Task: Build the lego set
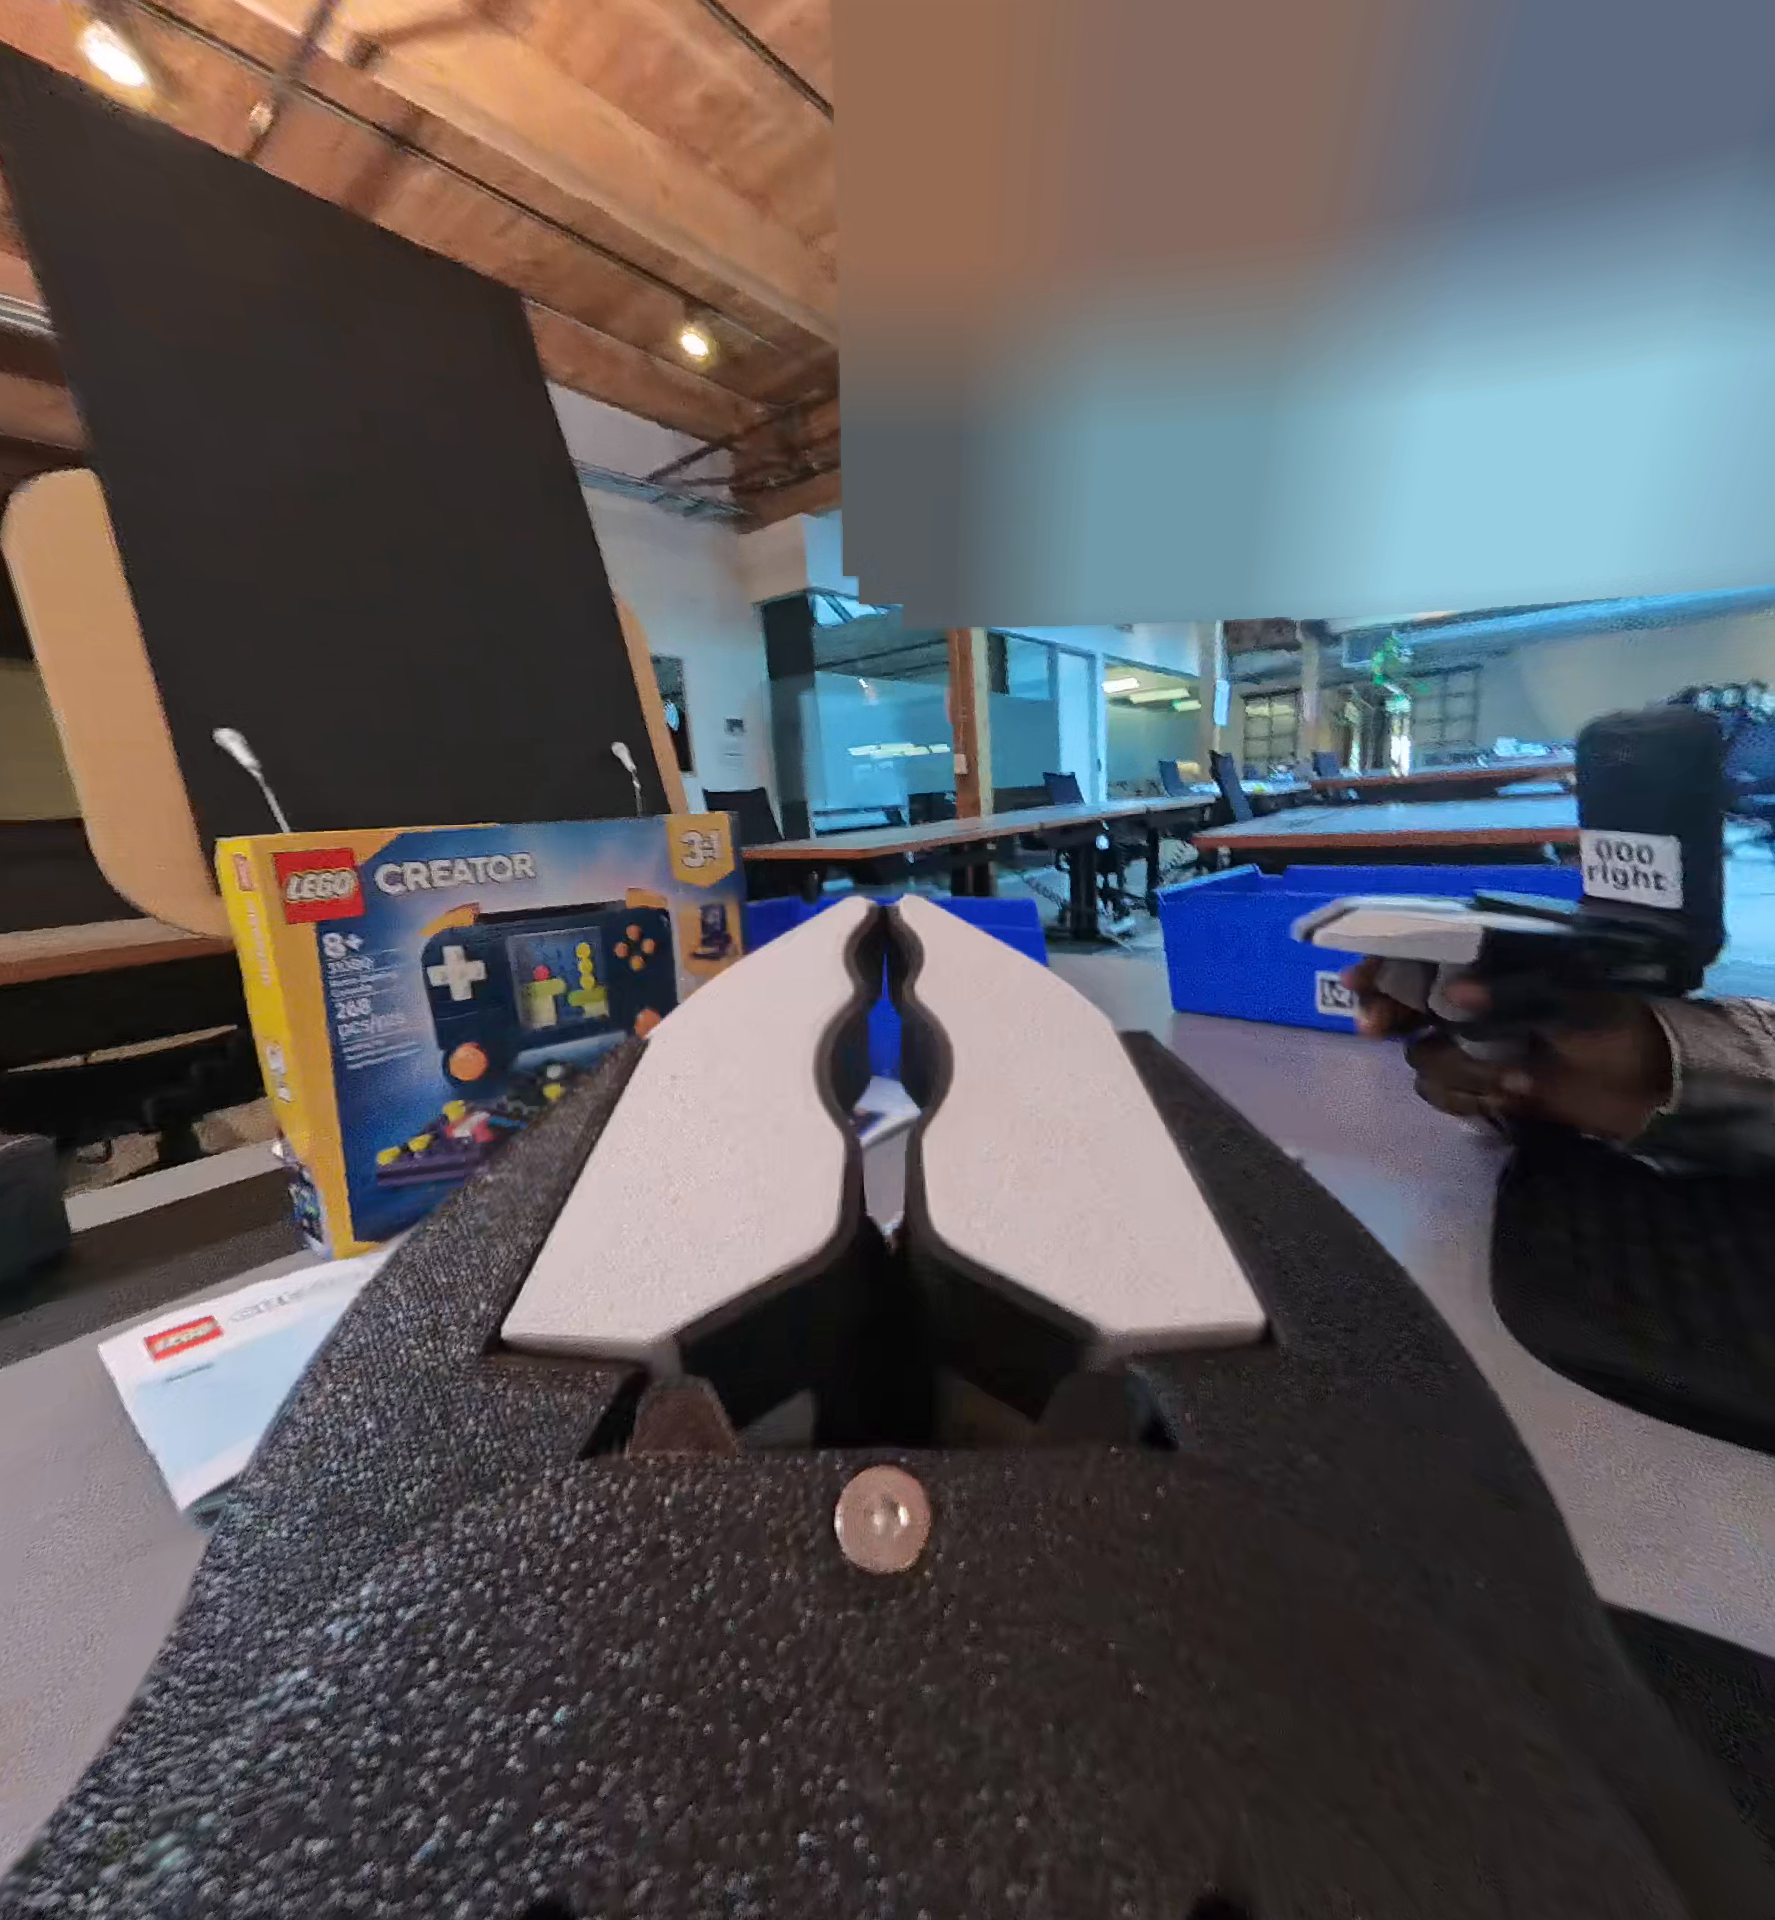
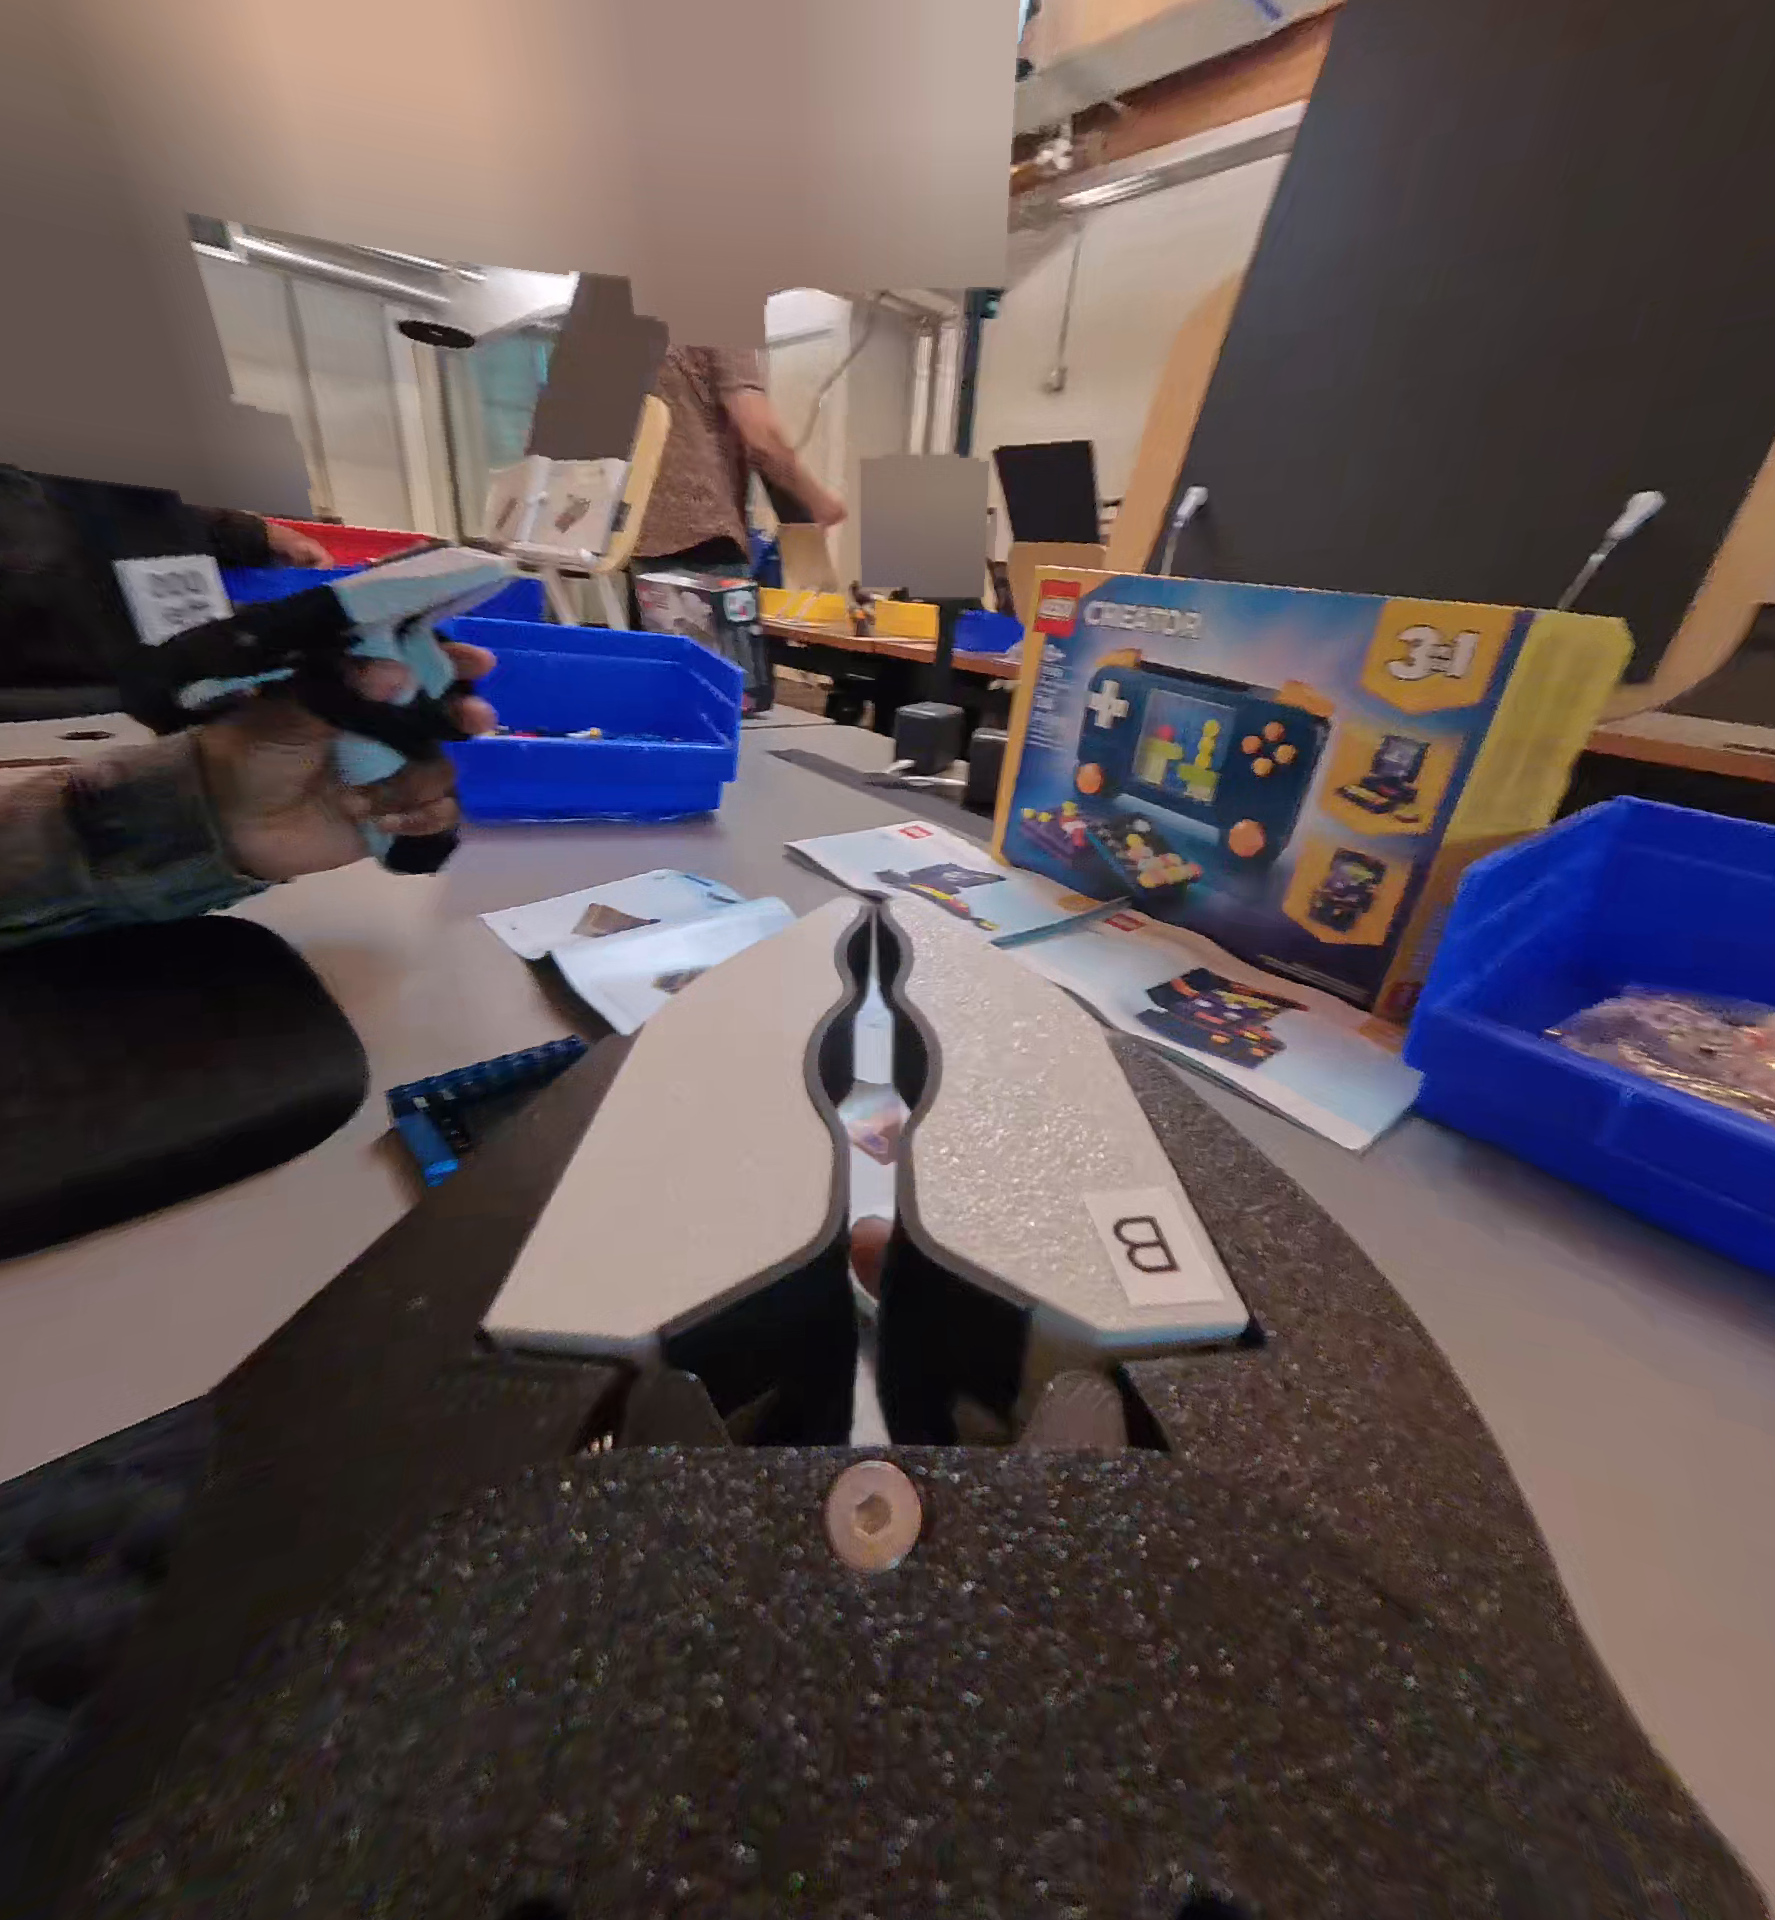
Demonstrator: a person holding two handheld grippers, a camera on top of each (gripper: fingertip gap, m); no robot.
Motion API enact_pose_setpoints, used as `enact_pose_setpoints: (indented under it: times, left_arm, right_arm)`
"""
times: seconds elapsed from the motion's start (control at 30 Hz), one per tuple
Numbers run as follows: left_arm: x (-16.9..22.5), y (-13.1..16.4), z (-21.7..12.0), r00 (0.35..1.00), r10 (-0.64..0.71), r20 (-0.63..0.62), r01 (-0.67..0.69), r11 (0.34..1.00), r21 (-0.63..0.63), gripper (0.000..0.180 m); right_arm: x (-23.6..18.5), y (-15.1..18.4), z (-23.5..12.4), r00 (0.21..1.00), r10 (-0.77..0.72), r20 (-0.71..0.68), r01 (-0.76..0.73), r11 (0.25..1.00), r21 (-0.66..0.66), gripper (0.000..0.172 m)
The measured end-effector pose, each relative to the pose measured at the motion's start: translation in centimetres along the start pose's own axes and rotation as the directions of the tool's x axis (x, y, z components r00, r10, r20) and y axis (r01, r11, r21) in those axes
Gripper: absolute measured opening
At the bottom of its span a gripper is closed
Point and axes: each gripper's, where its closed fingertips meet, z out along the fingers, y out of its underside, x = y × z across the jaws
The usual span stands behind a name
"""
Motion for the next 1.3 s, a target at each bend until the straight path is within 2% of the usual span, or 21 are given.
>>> enact_pose_setpoints:
  times: [0.03, 0.07, 0.1, 0.17, 0.2, 0.27, 0.4, 0.43, 0.47, 0.5, 0.53, 0.57, 0.6, 0.63, 0.7, 0.8, 0.9, 1.3]
  left_arm:
    - [0.2, 0.6, 0.2, 1.000, -0.012, -0.017, 0.011, 0.999, -0.037, 0.000]
    - [0.3, 1.3, 0.4, 0.999, -0.027, -0.021, 0.025, 0.996, -0.081, 0.000]
    - [0.2, 1.8, 0.5, 1.000, -0.027, -0.007, 0.026, 0.993, -0.113, 0.000]
    - [-0.2, 2.2, 0.6, 1.000, -0.014, 0.027, 0.017, 0.991, -0.132, 0.000]
    - [-0.3, 2.0, 0.5, 0.999, -0.013, 0.034, 0.017, 0.992, -0.122, 0.002]
    - [-0.5, 1.9, 0.5, 0.999, -0.015, 0.046, 0.021, 0.994, -0.110, 0.007]
    - [-0.8, 2.2, 0.4, 0.997, -0.057, 0.050, 0.063, 0.991, -0.119, 0.010]
    - [-0.9, 2.1, 0.5, 0.996, -0.065, 0.062, 0.072, 0.992, -0.108, 0.029]
    - [-1.5, 1.9, 0.6, 0.992, -0.065, 0.106, 0.074, 0.993, -0.087, 0.061]
    - [-2.3, 1.7, 0.8, 0.985, -0.056, 0.161, 0.067, 0.996, -0.058, 0.102]
    - [-2.7, 1.6, 0.9, 0.981, -0.058, 0.186, 0.067, 0.997, -0.039, 0.129]
    - [-2.8, 1.7, 1.0, 0.979, -0.079, 0.186, 0.088, 0.995, -0.039, 0.139]
    - [-2.8, 1.8, 1.0, 0.978, -0.105, 0.182, 0.114, 0.993, -0.040, 0.143]
    - [-2.7, 1.9, 1.1, 0.977, -0.121, 0.174, 0.130, 0.991, -0.040, 0.145]
    - [-2.5, 2.1, 1.2, 0.979, -0.132, 0.158, 0.142, 0.989, -0.051, 0.145]
    - [-2.6, 2.0, 1.2, 0.979, -0.119, 0.168, 0.128, 0.991, -0.045, 0.145]
    - [-2.9, 1.7, 1.0, 0.977, -0.107, 0.185, 0.114, 0.993, -0.025, 0.144]
    - [-2.5, 1.8, 1.1, 0.978, -0.128, 0.164, 0.134, 0.991, -0.027, 0.136]
  right_arm:
    - [0.4, -0.1, 0.1, 0.999, -0.017, -0.039, 0.017, 1.000, 0.010, 0.022]
    - [0.8, -0.2, 0.3, 0.997, -0.029, -0.075, 0.031, 0.999, 0.028, 0.058]
    - [1.1, -0.2, 0.4, 0.995, -0.030, -0.094, 0.034, 0.999, 0.034, 0.086]
    - [0.3, -0.1, 0.2, 0.998, -0.052, -0.044, 0.052, 0.999, 0.004, 0.073]
    - [-0.7, -0.3, 0.0, 0.996, -0.084, 0.014, 0.084, 0.996, 0.004, 0.001]
    - [-1.6, -0.2, 0.0, 0.994, -0.088, 0.068, 0.088, 0.996, 0.005, 0.000]
    - [-1.2, 0.7, 0.4, 0.994, -0.105, 0.041, 0.107, 0.993, -0.046, 0.000]
    - [-1.4, 0.8, 0.5, 0.993, -0.104, 0.052, 0.107, 0.993, -0.045, 0.000]
    - [-1.5, 0.9, 0.6, 0.993, -0.099, 0.065, 0.102, 0.994, -0.046, 0.002]
    - [-1.7, 1.0, 0.7, 0.993, -0.091, 0.074, 0.094, 0.994, -0.046, 0.008]
    - [-1.6, 1.0, 0.8, 0.994, -0.083, 0.071, 0.086, 0.995, -0.041, 0.018]
    - [-1.3, 0.8, 0.9, 0.996, -0.077, 0.053, 0.078, 0.997, -0.026, 0.033]
    - [-0.9, 0.5, 0.9, 0.997, -0.069, 0.020, 0.069, 0.998, -0.005, 0.055]
    - [-0.2, 0.3, 0.9, 0.998, -0.054, -0.018, 0.054, 0.998, 0.013, 0.076]
    - [1.1, -0.2, 0.7, 0.996, -0.008, -0.089, 0.012, 0.999, 0.045, 0.106]
    - [2.4, -1.1, 0.1, 0.987, 0.042, -0.154, -0.025, 0.993, 0.112, 0.124]
    - [3.3, -1.5, -0.5, 0.978, 0.057, -0.199, -0.028, 0.989, 0.145, 0.129]
    - [3.4, -1.1, -0.3, 0.978, 0.067, -0.198, -0.043, 0.991, 0.126, 0.127]
